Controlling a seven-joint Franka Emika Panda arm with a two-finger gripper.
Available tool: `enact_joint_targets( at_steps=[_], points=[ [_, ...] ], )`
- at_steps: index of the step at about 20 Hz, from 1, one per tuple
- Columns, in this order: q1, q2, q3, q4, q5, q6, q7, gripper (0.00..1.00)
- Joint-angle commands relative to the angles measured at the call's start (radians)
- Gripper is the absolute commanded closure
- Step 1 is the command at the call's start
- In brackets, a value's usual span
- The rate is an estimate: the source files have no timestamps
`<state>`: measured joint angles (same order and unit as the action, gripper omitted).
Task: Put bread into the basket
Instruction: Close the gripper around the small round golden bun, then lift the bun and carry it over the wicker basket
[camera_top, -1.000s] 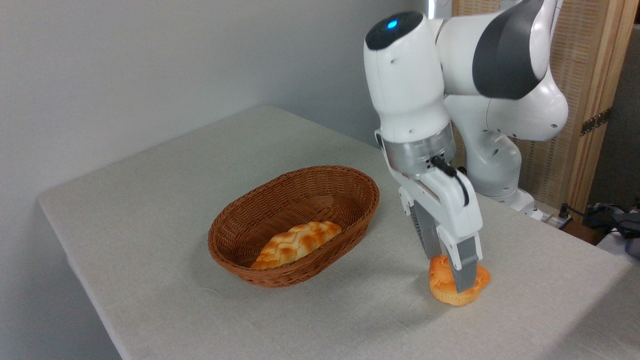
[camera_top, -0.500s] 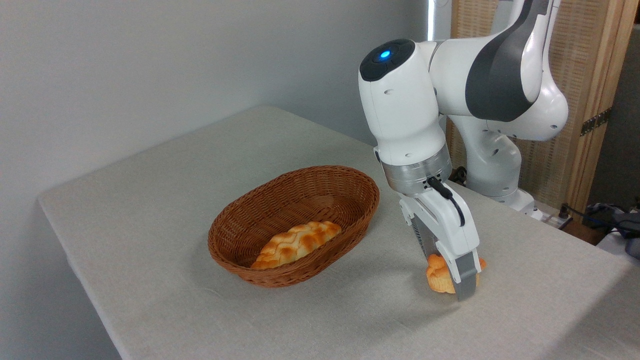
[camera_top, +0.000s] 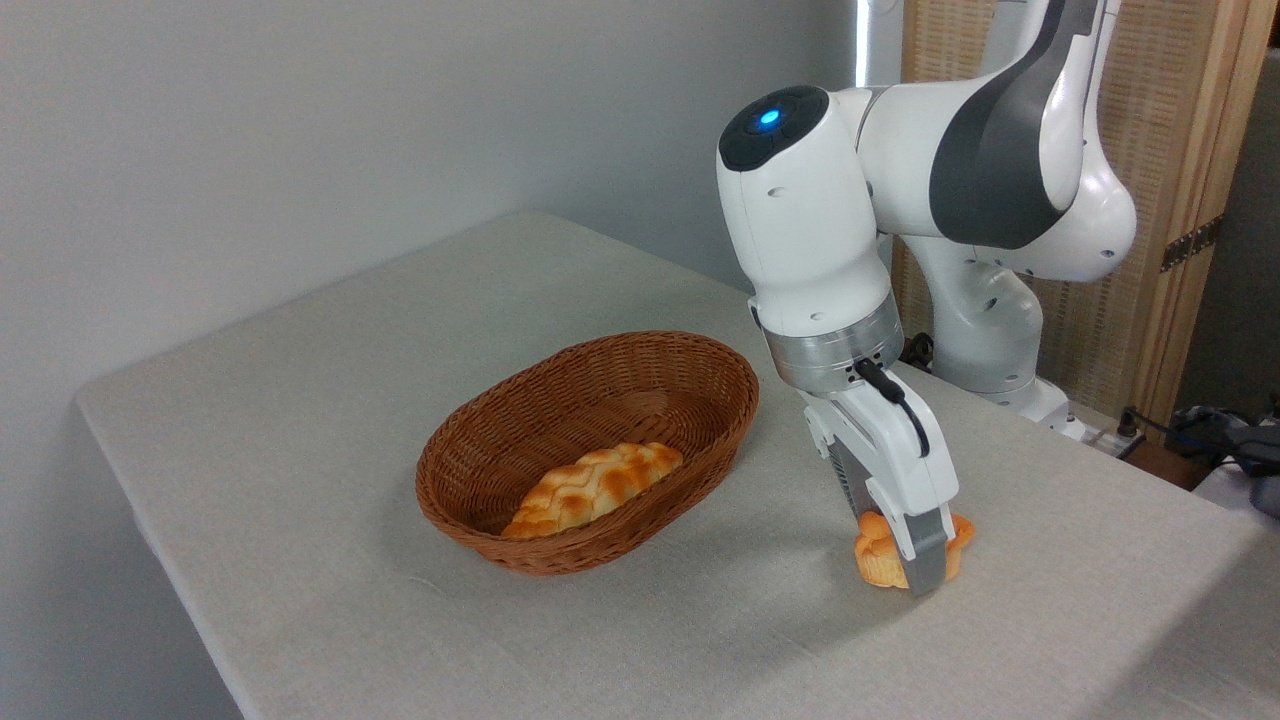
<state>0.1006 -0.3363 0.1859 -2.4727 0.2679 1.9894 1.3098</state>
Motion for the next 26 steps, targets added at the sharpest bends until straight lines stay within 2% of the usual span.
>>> enact_joint_targets(
  at_steps=[1, 3, 17, 21, 26],
  points=[
    [0.002, 0.005, 0.010, -0.009, 0.014, 0.011, 0.017, 0.57],
    [0.002, 0.005, 0.010, -0.009, 0.013, 0.008, 0.016, 0.62],
    [0.004, 0.003, 0.012, 0.017, 0.002, 0.002, 0.017, 0.68],
    [0.004, 0.032, 0.012, 0.167, -0.159, -0.107, 0.012, 0.68],
    [0.004, 0.071, 0.006, 0.369, -0.419, -0.254, -0.047, 0.66]
  ],
)
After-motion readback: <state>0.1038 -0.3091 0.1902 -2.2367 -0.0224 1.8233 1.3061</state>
